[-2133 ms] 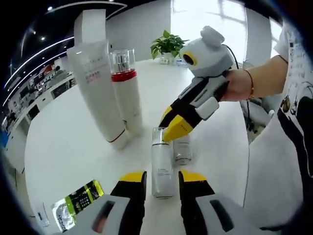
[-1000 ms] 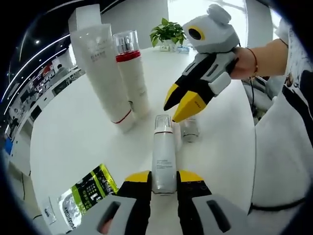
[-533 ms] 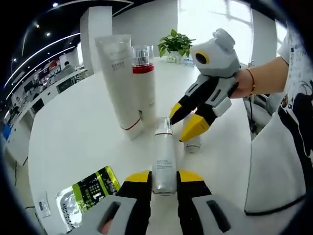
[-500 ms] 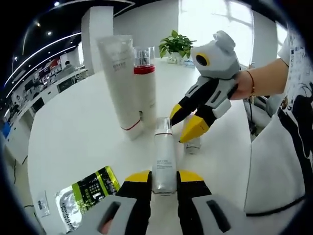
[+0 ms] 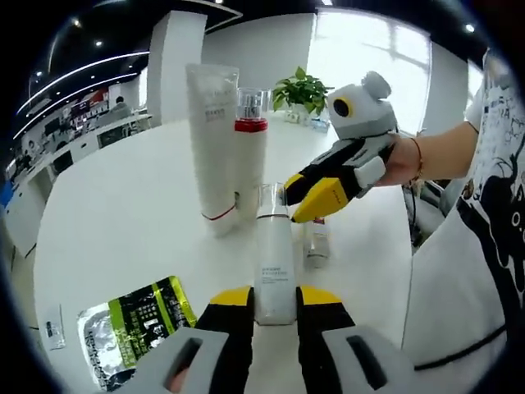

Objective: Arrange the skincare products in the storage area until every visible bottle or jar stands upright without overlapping.

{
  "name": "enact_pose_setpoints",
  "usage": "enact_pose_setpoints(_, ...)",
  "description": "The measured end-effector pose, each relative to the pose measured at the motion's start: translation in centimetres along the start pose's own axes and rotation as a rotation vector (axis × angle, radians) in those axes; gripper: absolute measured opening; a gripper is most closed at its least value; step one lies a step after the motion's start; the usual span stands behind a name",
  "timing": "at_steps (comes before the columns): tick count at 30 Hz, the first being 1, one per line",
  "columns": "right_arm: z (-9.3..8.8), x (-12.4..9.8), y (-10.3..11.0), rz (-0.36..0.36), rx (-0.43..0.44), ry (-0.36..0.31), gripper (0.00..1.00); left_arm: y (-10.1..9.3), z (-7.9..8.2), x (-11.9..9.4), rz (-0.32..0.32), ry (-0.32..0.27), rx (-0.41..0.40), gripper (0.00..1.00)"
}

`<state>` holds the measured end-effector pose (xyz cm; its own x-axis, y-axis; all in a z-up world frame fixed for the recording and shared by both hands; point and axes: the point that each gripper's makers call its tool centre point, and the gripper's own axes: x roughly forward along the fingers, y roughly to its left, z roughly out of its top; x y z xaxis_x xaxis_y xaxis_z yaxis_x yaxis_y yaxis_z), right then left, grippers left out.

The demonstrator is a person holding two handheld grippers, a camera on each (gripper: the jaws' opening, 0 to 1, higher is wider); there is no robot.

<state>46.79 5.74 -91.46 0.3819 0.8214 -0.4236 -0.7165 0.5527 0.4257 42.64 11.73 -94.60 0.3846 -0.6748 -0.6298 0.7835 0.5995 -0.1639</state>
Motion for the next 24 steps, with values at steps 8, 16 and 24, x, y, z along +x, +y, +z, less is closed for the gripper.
enact_pose_setpoints(8, 1.1, -0.3, 0.9, 0.044, 0.028, -0.061, 0.25, -0.2, -0.2, 0.2, -0.028, -0.004, -0.018, 0.18)
enact_pose_setpoints(16, 1.2, 0.2, 3.1, 0.109, -0.049, -0.065, 0.23, -1.2, -0.2, 0.9, -0.068, -0.012, -0.016, 0.18)
enact_pose_setpoints(24, 1.3, 0.3, 4.6, 0.170, -0.075, -0.074, 0.22, -1.9, -0.5, 1.0, -0.107, -0.001, -0.008, 0.18)
